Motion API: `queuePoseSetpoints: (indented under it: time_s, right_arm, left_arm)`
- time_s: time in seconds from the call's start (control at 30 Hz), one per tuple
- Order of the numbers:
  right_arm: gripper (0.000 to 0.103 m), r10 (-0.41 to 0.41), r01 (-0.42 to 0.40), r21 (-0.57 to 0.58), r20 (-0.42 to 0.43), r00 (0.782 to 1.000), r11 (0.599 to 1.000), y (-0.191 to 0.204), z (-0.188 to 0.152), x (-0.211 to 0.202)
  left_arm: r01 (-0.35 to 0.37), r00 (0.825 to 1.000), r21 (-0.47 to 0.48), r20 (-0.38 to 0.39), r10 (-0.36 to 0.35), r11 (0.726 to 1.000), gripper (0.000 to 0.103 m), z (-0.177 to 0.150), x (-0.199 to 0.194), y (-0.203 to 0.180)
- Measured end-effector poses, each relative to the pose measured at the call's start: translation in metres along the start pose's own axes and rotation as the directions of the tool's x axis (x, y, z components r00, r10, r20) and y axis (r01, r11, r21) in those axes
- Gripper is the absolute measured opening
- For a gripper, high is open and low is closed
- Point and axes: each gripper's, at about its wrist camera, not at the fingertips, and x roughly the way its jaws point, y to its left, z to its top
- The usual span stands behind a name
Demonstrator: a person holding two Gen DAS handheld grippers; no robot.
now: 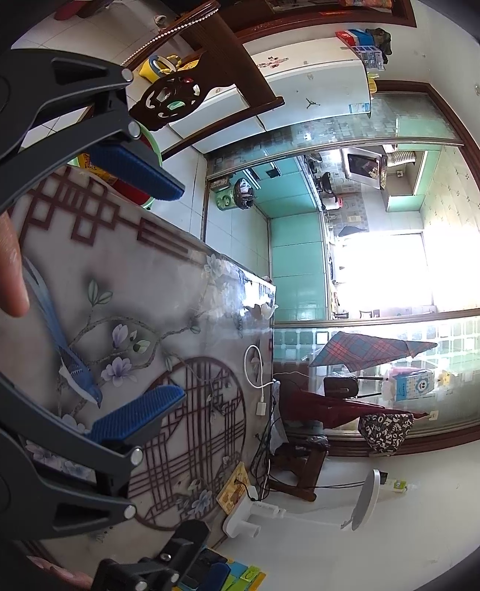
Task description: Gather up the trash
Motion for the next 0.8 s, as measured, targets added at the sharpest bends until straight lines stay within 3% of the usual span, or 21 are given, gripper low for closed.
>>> queuePoseSetpoints:
  time_s: [0.8]
  right_arm:
    - [0.097, 0.017, -0.017, -0.017, 0.004, 1.000, 1.000, 0.0066, -0.0006, -0.0015]
  left_arm:
    - [-0.006, 1.000, -0.011, 0.010, 0.006, 1.000, 0.098, 0.0018, -0.0012, -0.0009]
